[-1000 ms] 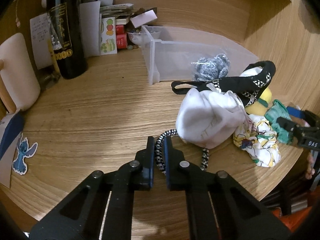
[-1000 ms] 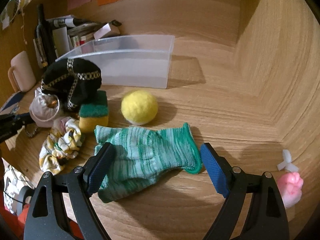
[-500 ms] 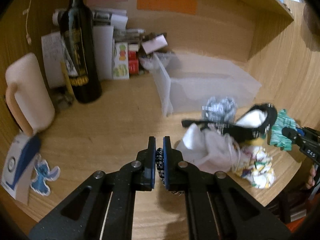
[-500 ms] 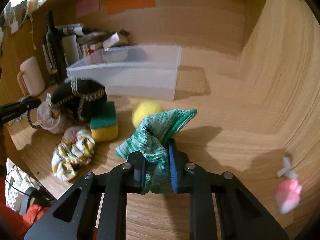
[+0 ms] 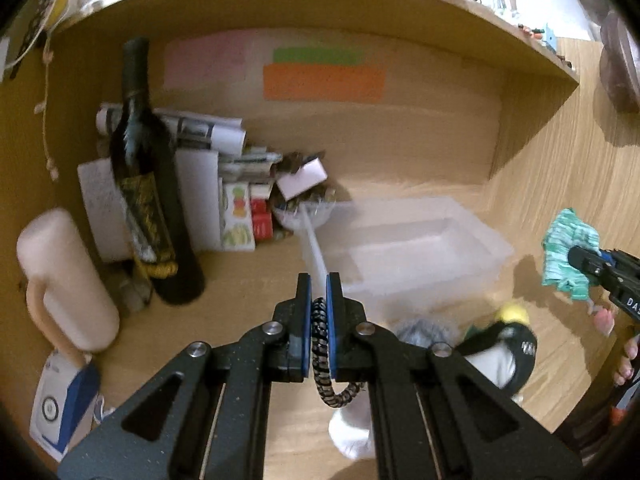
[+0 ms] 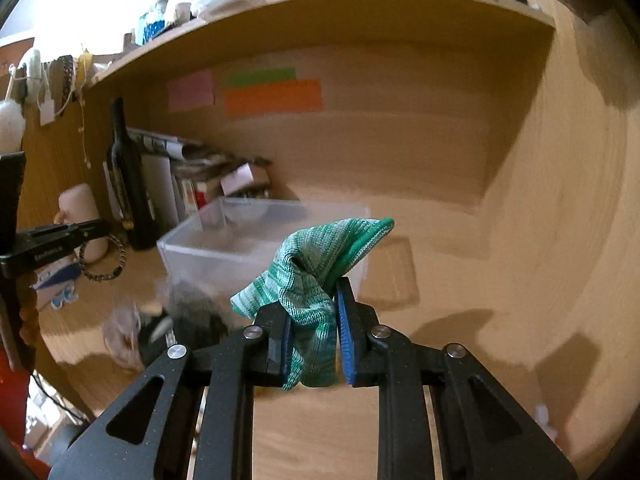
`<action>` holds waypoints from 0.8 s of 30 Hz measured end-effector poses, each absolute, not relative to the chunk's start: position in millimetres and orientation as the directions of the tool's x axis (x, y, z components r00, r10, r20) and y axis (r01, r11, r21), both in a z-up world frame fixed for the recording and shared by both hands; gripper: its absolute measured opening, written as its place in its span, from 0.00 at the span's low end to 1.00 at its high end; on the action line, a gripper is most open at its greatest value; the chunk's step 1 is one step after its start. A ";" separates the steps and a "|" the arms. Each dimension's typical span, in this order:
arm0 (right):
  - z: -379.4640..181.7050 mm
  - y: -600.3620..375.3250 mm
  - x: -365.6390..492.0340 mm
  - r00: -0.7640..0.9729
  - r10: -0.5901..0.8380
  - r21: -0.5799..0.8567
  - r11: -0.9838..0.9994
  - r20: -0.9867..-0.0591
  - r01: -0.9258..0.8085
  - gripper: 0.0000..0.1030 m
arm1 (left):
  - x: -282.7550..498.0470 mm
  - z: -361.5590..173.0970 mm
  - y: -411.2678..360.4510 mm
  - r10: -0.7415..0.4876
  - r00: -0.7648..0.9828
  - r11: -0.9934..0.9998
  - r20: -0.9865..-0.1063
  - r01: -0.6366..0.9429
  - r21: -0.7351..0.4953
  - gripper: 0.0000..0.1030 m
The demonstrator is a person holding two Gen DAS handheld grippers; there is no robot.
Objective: Organize soft objects
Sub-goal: 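Carry bracelet and green glove into the clear box and open both tools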
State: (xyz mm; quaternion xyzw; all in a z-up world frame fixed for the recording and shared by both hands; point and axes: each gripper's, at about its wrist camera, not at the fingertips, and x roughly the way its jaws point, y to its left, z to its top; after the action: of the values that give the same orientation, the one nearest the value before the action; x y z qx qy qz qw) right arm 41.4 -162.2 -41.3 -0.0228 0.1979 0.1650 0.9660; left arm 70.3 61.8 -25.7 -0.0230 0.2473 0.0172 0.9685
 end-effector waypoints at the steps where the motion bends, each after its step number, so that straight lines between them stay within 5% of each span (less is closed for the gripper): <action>1: -38.5 -159.3 47.7 0.867 0.320 0.026 0.941 -0.383 -0.336 0.17 | 71.8 -24.7 60.3 0.018 0.879 0.998 -0.476 -0.040 -0.038 0.05; 13: -22.4 -134.3 102.9 0.846 0.364 0.028 0.923 -0.389 -0.384 0.17 | 132.4 -2.9 50.9 -0.025 0.893 0.997 -0.449 -0.008 -0.073 0.05; 24: -53.0 -114.2 167.2 0.760 0.358 0.047 0.916 -0.543 -0.398 0.17 | 196.5 -32.6 38.2 -0.019 0.829 0.999 -0.559 -0.003 -0.038 0.05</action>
State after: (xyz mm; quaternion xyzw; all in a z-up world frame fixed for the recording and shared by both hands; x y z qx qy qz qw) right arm 167.2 -114.2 -53.0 -0.0358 0.2819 0.2018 0.9373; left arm 196.5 38.2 -32.6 -0.0186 0.2926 -0.0042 0.9560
